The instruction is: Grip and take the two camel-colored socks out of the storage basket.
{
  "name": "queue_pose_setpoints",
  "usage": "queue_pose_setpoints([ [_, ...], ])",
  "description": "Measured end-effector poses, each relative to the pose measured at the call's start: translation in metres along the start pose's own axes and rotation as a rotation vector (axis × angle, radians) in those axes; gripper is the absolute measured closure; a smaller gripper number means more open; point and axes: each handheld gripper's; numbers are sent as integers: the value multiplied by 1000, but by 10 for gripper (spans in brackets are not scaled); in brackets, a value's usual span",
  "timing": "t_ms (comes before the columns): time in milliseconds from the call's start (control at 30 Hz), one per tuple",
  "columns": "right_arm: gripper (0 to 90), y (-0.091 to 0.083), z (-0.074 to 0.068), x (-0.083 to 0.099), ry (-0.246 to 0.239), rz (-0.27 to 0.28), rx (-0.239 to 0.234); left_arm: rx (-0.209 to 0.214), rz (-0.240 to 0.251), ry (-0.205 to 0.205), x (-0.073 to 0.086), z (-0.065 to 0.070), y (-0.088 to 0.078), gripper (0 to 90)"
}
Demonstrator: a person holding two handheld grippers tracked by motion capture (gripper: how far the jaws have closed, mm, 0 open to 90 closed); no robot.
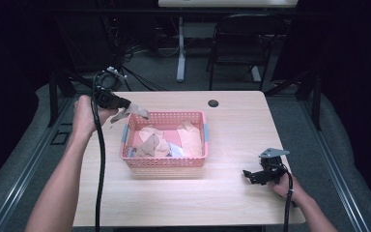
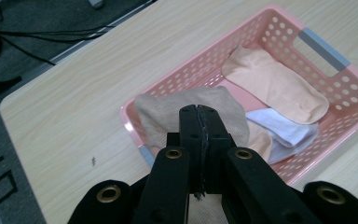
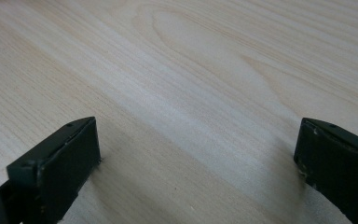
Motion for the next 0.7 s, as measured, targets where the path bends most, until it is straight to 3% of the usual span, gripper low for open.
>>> queue_pose_setpoints([
  [700, 0, 0, 0, 0, 0, 0, 1, -91, -15, -68, 23, -42, -42, 895],
])
Point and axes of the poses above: each handheld gripper's, and its own axes: y roughly forward along the jaws, x roughly out of its underside, z roughly to its right, and after that the axes turned 12 degrees about z, right-handed
